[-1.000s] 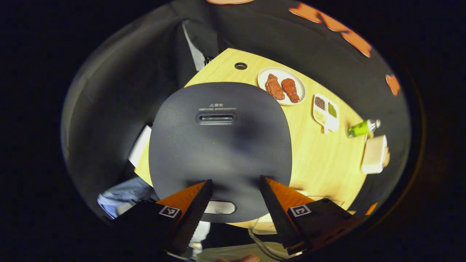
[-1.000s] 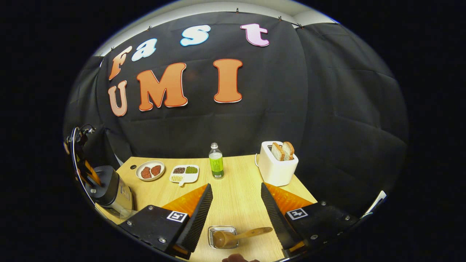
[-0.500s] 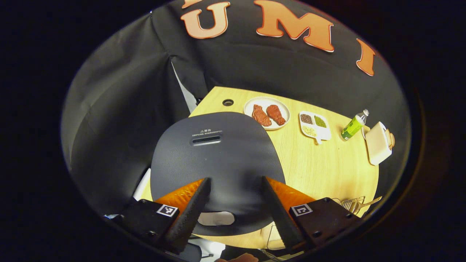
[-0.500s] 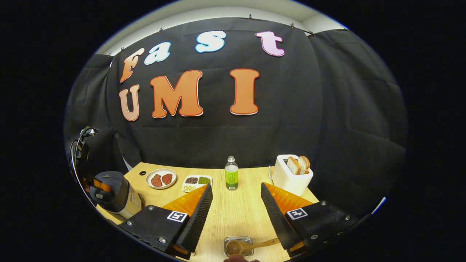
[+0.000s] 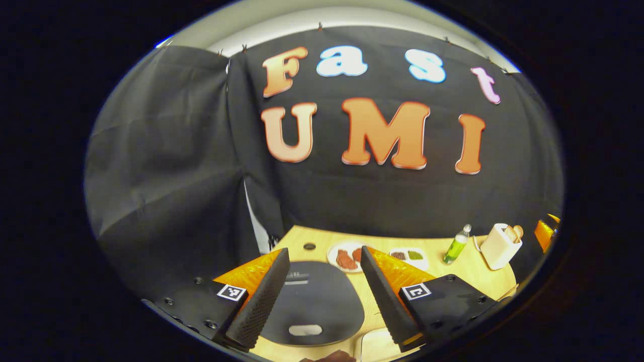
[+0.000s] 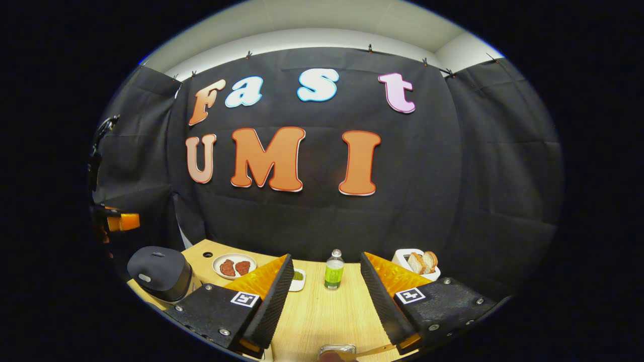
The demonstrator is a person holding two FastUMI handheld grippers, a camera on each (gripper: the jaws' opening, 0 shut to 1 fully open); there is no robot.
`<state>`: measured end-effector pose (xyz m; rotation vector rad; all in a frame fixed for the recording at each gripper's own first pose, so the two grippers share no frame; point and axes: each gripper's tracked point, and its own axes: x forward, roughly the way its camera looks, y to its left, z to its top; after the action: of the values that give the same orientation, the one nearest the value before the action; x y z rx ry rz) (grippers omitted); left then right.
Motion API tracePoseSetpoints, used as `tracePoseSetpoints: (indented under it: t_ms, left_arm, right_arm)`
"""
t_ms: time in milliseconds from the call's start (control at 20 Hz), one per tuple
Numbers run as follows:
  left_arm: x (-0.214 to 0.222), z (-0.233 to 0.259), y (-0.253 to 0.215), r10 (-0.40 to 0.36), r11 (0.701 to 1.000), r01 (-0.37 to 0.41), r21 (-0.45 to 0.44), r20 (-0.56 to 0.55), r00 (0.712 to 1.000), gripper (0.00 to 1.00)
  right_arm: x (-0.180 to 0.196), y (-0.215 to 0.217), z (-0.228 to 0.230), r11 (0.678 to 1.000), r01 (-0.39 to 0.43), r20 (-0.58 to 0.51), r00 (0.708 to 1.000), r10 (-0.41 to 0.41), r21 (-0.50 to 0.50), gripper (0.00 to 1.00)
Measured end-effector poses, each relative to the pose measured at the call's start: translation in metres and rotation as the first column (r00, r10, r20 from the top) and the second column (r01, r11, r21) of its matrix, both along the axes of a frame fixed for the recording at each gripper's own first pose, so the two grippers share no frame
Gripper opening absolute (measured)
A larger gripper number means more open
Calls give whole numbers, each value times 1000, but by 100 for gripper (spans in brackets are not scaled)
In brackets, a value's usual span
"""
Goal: Close the left gripper, press the button to open the rice cooker; take a wooden spoon from the chopstick holder with the right hand, scoop a spoonful of rice and pour it into the rice cooker, then put the wooden spoon back into the chopstick holder.
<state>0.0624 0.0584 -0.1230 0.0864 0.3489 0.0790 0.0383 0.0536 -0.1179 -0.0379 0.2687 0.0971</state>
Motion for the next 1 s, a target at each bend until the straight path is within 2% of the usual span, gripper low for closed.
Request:
tracePoseSetpoints:
  t_ms: [50, 100, 150, 250, 350, 550, 750, 800, 900, 950, 1000]
  left_arm:
    - [-2, 18, -8, -22, 1000, 21, 7, 53, 998, 99]
    - [-3, 36, -16, -45, 999, 44, 13, 108, 993, 94]
    - [-3, 53, -23, -66, 998, 63, 25, 163, 984, 94]
    - [-6, 87, -33, -101, 994, 90, 55, 257, 961, 99]
    - [-1, 105, -34, -121, 992, 101, 79, 309, 943, 99]
    - [1, 115, -49, -141, 989, 116, 92, 346, 927, 99]
    - [4, 126, -60, -172, 982, 125, 142, 389, 905, 99]
    - [4, 125, -63, -177, 981, 127, 149, 392, 903, 99]
    - [7, 124, -67, -178, 981, 130, 145, 396, 901, 99]
    - [10, 126, -67, -174, 982, 127, 143, 400, 900, 100]
    - [11, 126, -68, -171, 982, 123, 143, 404, 899, 100]
  right_arm:
    - [2, 4, 7, 1000, -10, 22, 1000, 10, -3, 83]
    - [3, 7, 14, 1000, -20, 43, 999, 21, -6, 84]
    - [1, 11, 22, 999, -35, 63, 997, 36, -9, 84]
    - [1, 13, 31, 998, -56, 88, 994, 59, -40, 83]
    - [1, 13, 38, 996, -61, 104, 992, 67, -67, 84]
    - [3, 16, 46, 997, -65, 126, 990, 69, -37, 86]
    - [9, 12, 42, 998, -59, 137, 989, 62, -30, 87]
    - [11, 12, 38, 998, -57, 131, 990, 60, -27, 91]
    - [14, 14, 31, 998, -59, 114, 992, 60, -11, 87]
    - [16, 13, 31, 998, -57, 112, 992, 57, -5, 91]
    - [18, 14, 32, 998, -58, 114, 992, 57, 0, 87]
